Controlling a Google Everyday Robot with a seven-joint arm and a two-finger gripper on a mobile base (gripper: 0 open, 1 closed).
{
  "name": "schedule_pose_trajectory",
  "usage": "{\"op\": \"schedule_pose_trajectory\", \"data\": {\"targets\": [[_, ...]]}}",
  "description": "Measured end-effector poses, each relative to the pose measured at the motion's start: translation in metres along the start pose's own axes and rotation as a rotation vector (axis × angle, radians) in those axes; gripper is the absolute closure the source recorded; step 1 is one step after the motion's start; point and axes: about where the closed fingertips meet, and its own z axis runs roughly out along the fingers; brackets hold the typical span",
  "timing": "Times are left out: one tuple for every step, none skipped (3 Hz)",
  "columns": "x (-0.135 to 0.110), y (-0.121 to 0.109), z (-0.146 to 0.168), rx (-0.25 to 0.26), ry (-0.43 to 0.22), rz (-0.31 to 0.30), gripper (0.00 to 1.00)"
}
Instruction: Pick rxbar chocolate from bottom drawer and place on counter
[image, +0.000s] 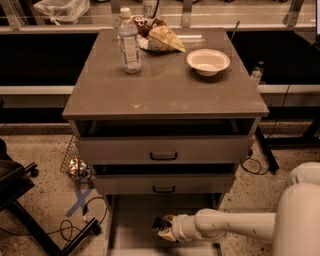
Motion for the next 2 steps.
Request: {"op": "schedule_pose_trajectory", "data": {"targets": [[-0.031, 0.016, -0.068, -0.007, -0.033, -0.007, 1.00], [-0.055, 0.022, -0.112, -0.006, -0.035, 0.004, 1.00]]}}
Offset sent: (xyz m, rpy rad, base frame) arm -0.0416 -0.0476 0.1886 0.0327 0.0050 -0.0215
